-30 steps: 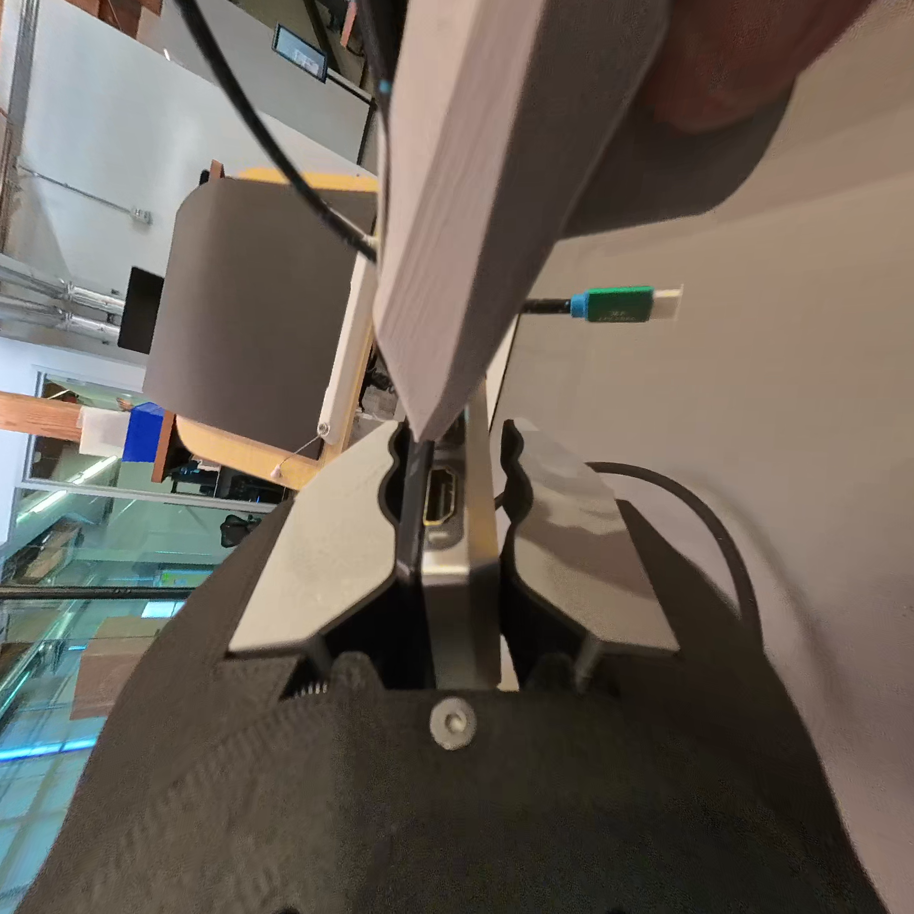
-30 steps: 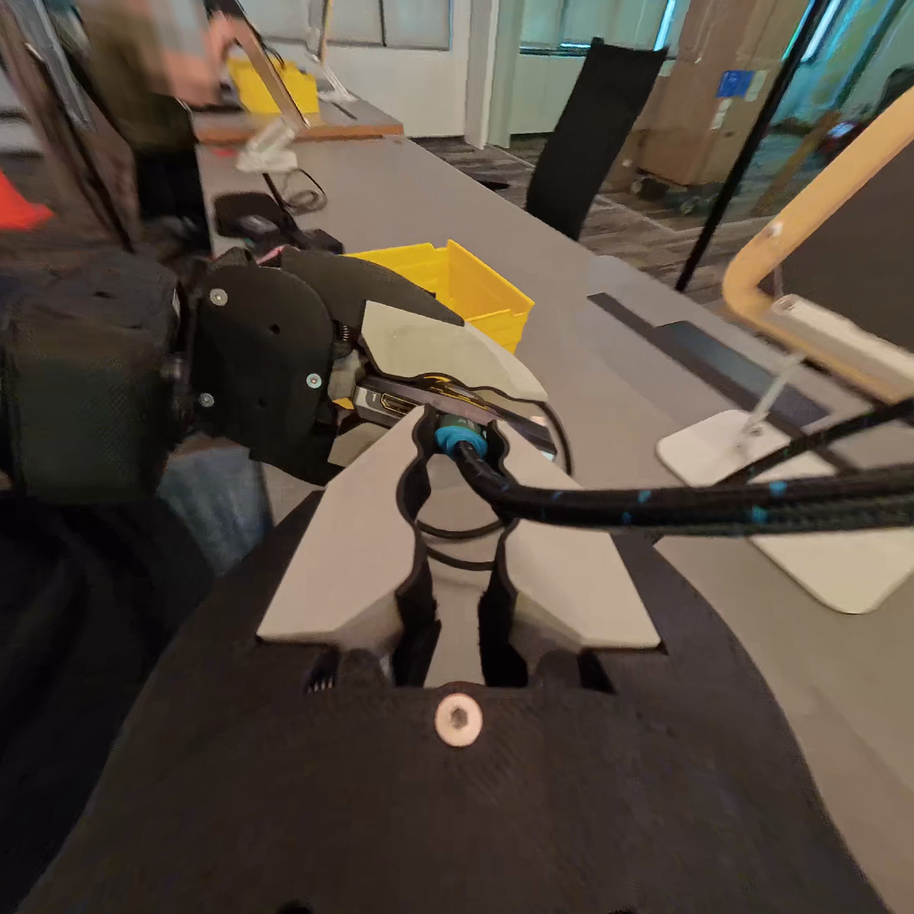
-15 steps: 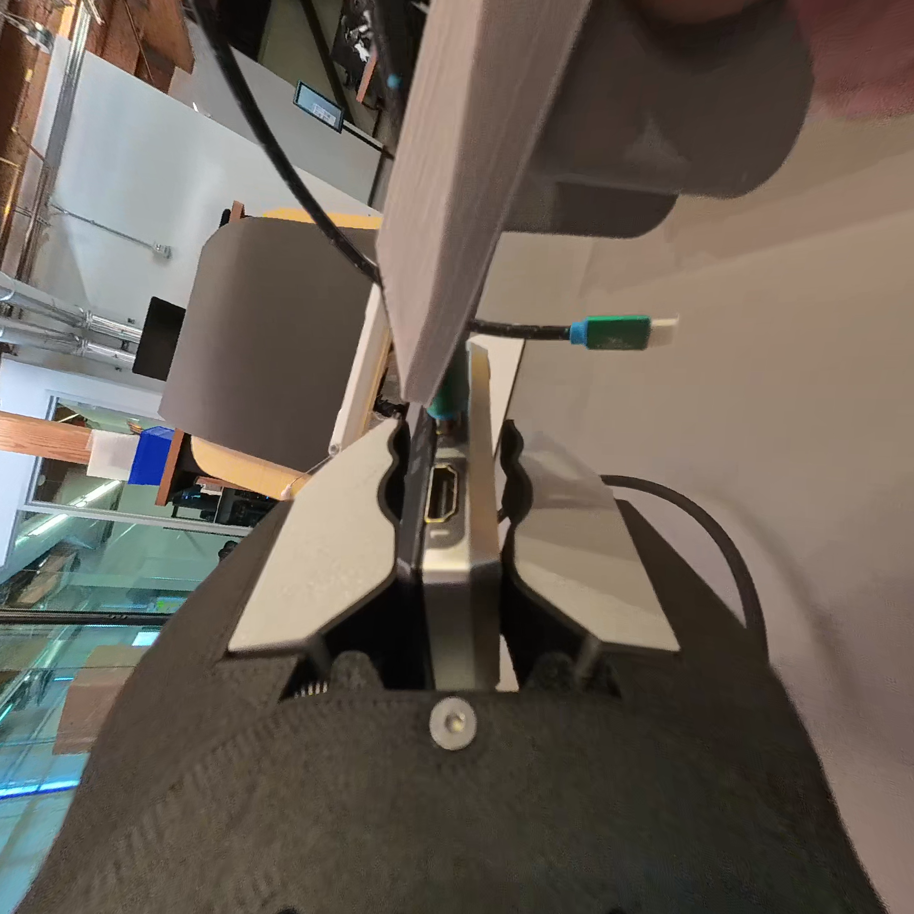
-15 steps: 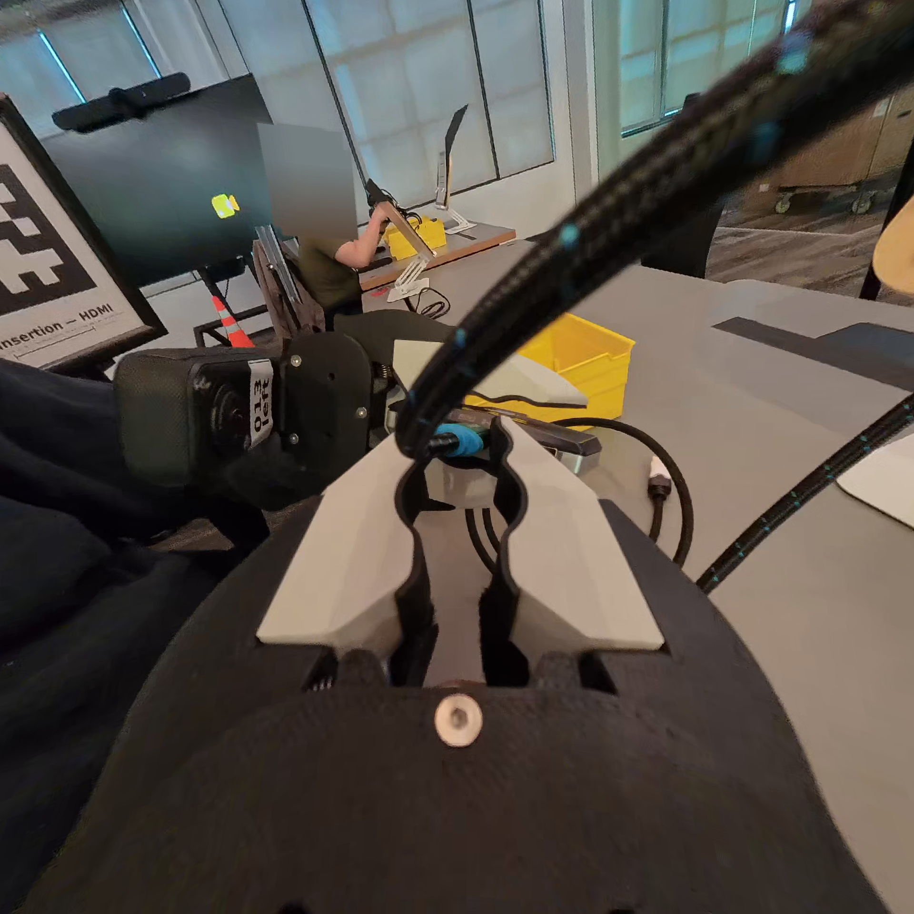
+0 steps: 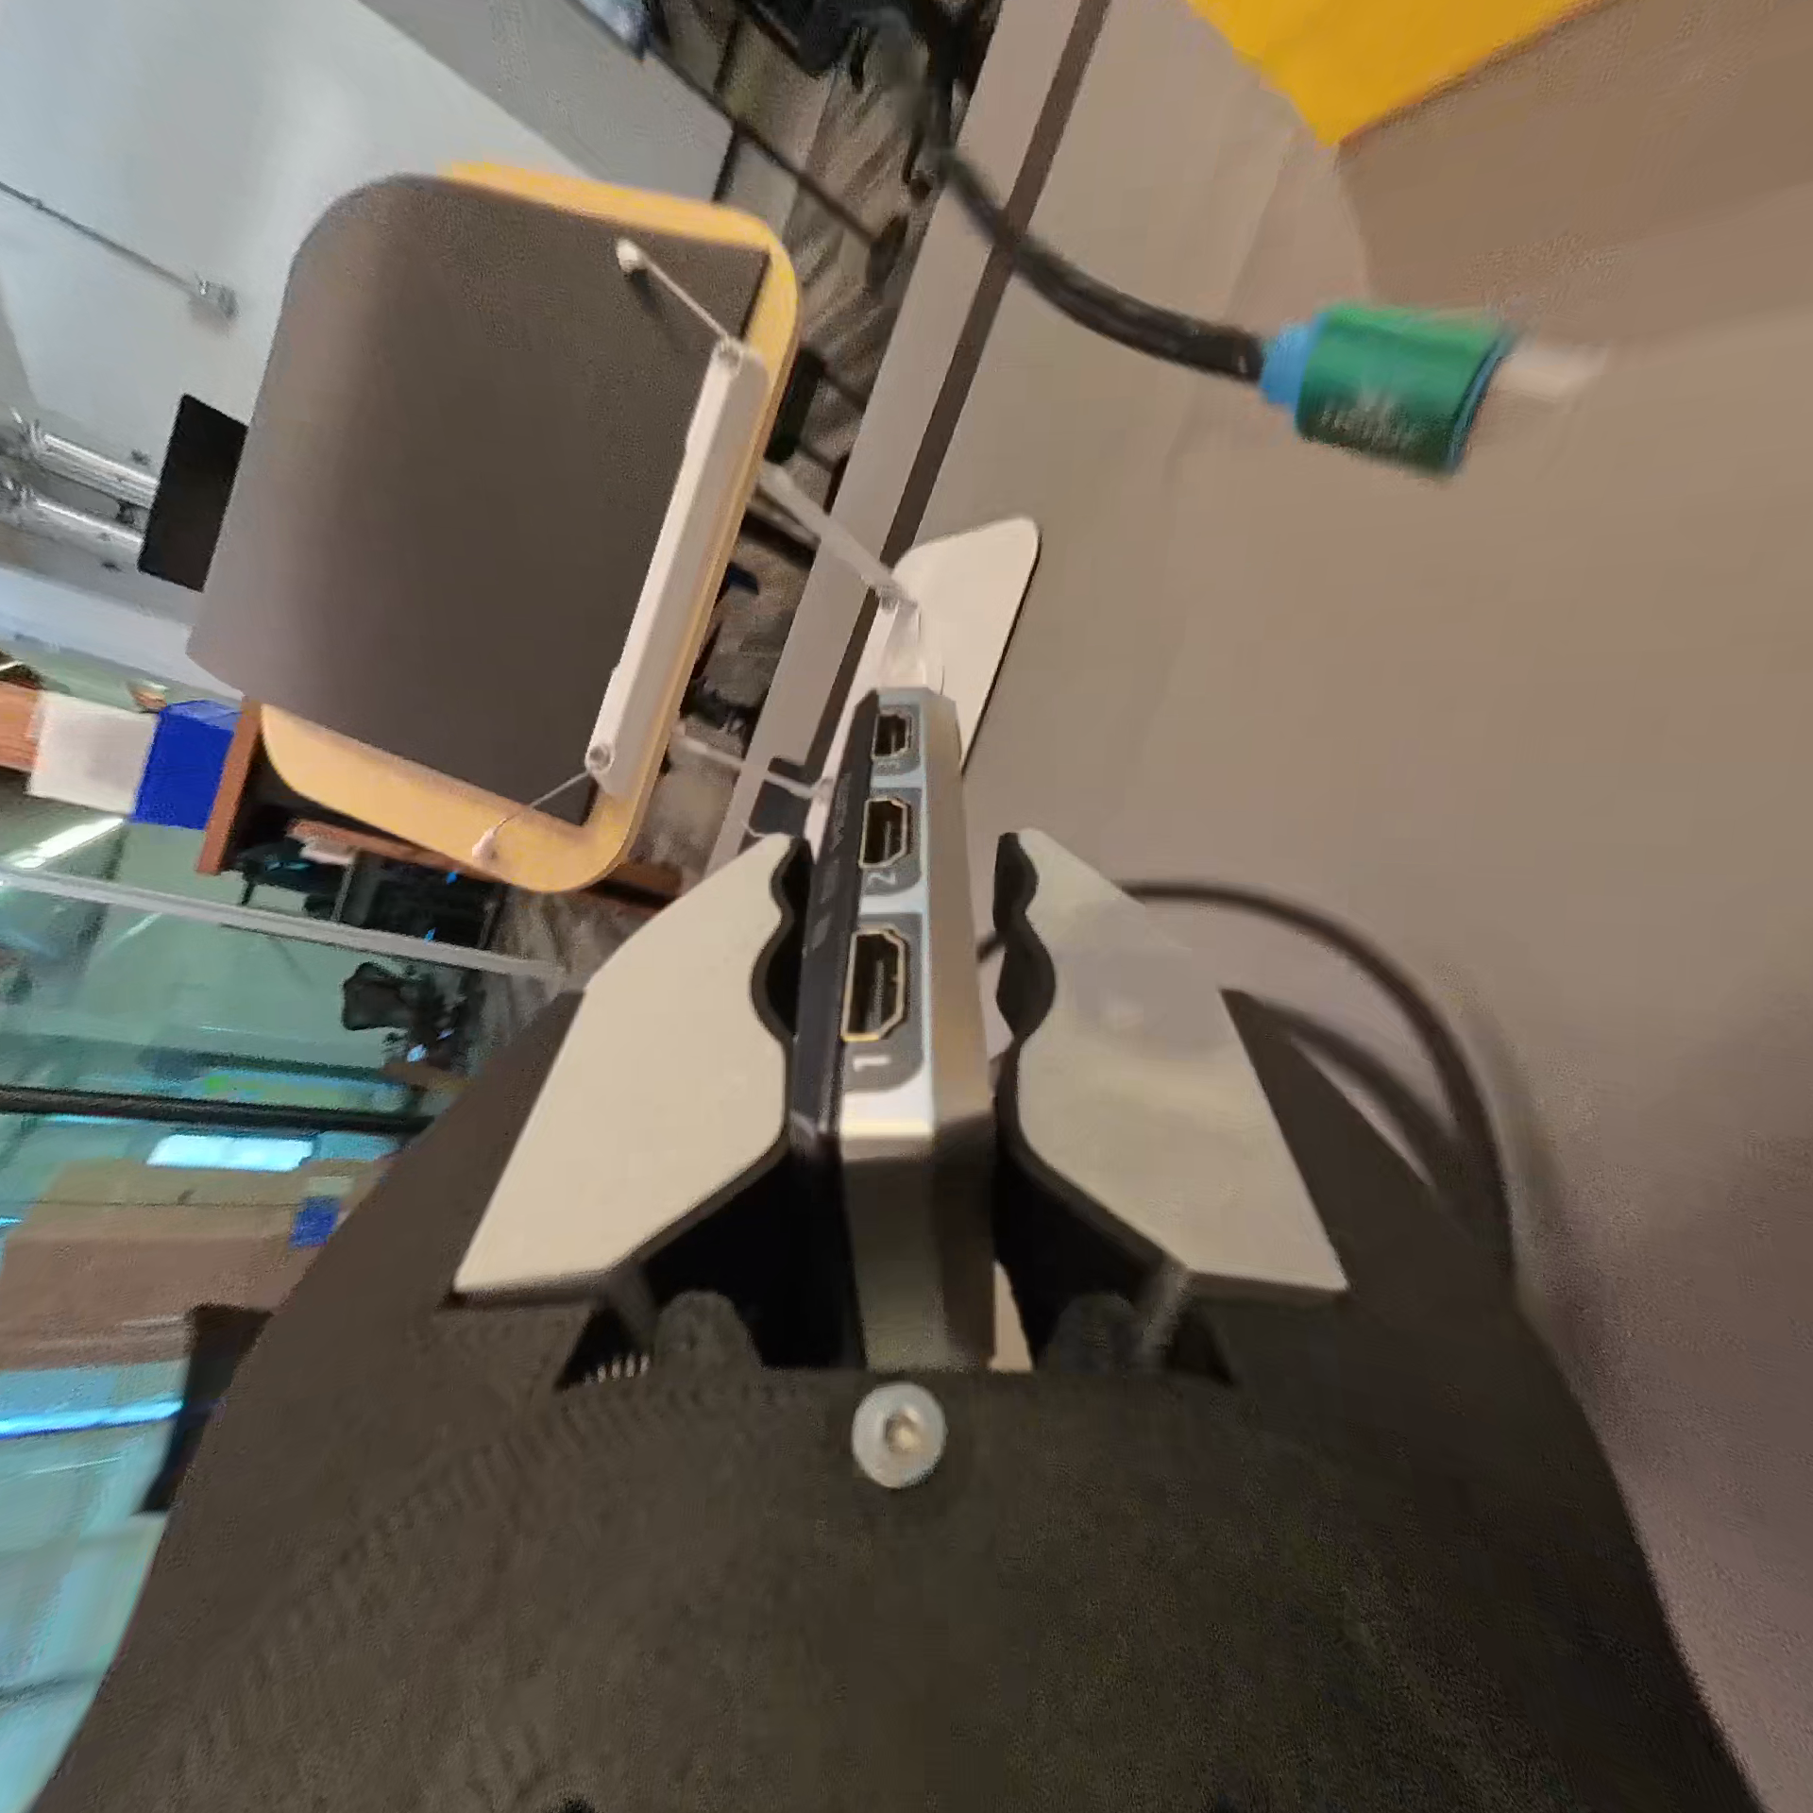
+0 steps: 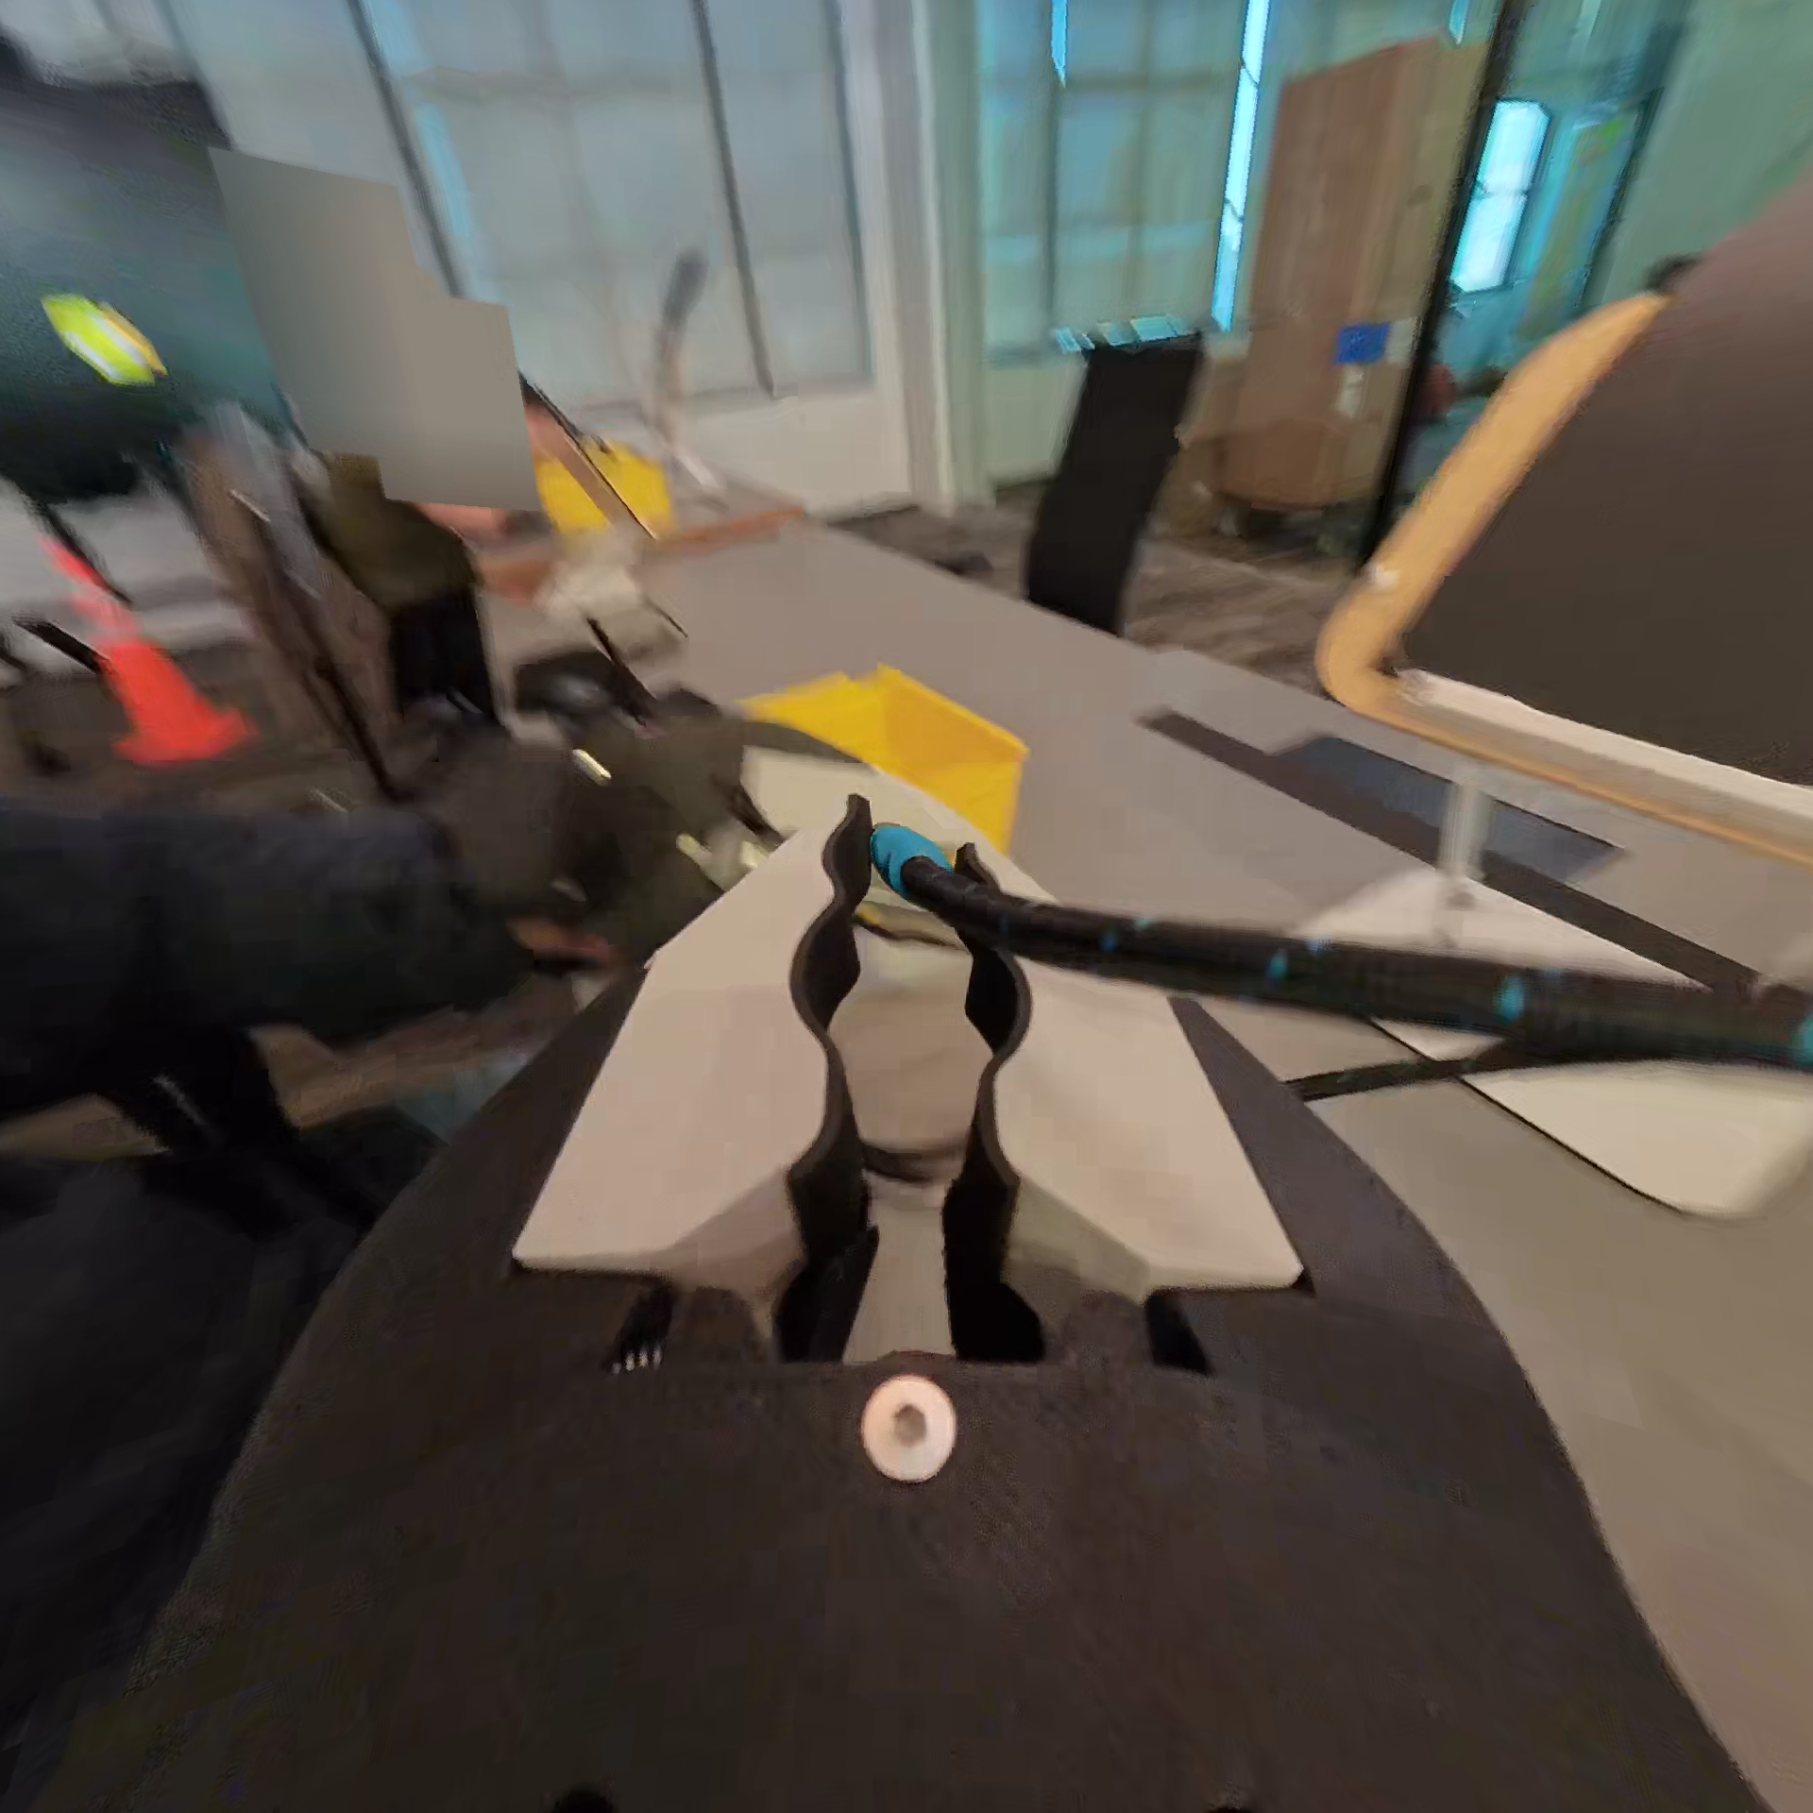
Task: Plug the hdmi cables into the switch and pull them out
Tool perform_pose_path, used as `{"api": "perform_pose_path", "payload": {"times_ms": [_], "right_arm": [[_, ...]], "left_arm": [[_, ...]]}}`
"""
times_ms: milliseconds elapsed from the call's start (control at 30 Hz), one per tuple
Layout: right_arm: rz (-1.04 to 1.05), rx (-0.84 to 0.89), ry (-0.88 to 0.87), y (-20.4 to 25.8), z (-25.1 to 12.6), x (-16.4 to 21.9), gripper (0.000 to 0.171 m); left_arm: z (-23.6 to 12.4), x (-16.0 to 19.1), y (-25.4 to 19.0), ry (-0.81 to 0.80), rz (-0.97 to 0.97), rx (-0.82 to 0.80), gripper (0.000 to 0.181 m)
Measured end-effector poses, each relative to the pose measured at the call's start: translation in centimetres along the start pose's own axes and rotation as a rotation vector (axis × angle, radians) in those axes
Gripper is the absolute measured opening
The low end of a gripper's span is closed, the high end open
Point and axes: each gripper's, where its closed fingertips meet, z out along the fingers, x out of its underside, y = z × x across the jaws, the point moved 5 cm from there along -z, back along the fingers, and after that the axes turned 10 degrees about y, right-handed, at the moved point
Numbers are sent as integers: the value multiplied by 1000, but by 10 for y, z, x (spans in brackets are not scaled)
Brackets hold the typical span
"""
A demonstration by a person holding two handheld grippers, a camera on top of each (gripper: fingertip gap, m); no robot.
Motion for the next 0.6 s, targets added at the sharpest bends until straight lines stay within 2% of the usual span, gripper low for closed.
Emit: {"api": "perform_pose_path", "payload": {"times_ms": [100, 167, 233, 400, 600], "right_arm": [[32, -60, 8, 0, 5, 12, 15], [6, -37, 116, -5, 14, 26, 16], [40, -91, 126, -5, 18, 33, 17], [-16, -68, 259, -4, 25, 49, 17], [-58, 12, 258, -5, -8, 24, 17]], "left_arm": [[-11, -18, 1, -51, 16, -6, 36], [-3, -13, 0, -18, -1, 22, 36], [-3, -12, -2, -32, 8, 43, 36], [4, -1, 4, 16, 0, 59, 37], [9, 8, 2, 33, 11, 86, 37]]}}
